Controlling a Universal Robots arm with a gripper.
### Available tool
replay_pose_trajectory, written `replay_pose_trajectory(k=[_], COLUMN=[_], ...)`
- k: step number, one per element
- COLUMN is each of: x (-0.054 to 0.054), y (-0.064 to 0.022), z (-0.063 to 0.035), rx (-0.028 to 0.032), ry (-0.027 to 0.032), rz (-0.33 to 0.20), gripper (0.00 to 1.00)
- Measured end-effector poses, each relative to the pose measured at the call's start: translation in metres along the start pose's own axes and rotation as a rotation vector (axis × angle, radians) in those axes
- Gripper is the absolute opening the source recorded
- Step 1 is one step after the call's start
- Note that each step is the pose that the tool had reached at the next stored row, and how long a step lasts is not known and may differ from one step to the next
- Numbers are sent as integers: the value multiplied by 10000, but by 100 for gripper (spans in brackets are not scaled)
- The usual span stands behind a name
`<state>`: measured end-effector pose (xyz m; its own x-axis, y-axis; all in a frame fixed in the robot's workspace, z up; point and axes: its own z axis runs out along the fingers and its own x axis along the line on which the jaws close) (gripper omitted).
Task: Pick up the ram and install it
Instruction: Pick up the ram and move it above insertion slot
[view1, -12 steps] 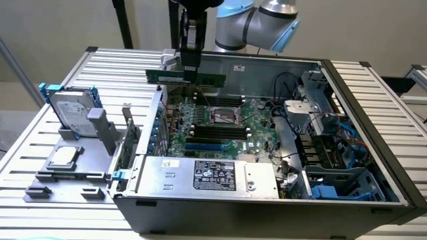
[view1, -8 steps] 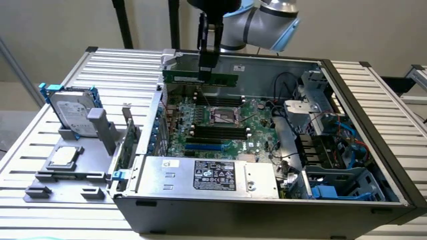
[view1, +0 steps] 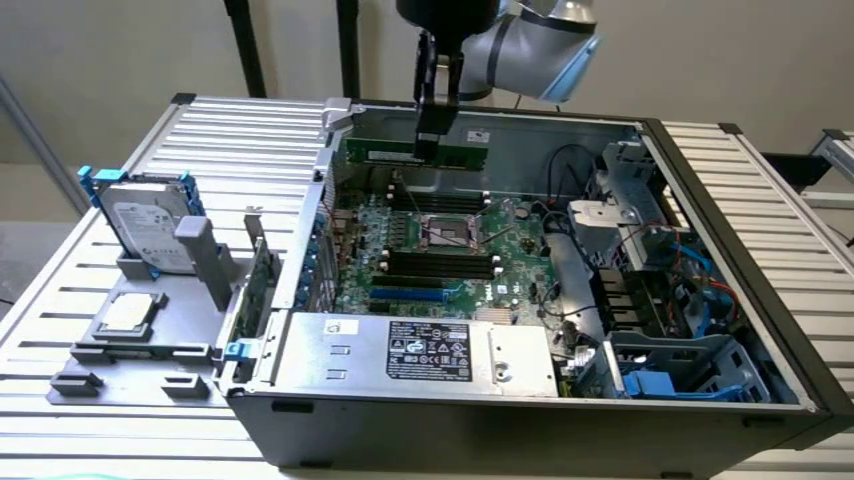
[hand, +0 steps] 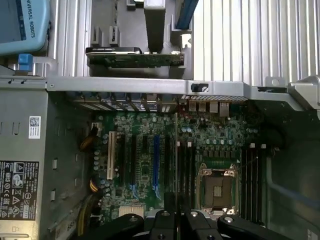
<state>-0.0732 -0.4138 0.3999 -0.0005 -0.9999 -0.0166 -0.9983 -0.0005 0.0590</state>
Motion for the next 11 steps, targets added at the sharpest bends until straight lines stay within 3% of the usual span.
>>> replay_pose_trajectory(k=[5, 11], x=[-118, -138], y=[-140, -335], z=[85, 183], rx=[1, 0], ry=[-2, 0], rz=[0, 0], gripper=[13, 13])
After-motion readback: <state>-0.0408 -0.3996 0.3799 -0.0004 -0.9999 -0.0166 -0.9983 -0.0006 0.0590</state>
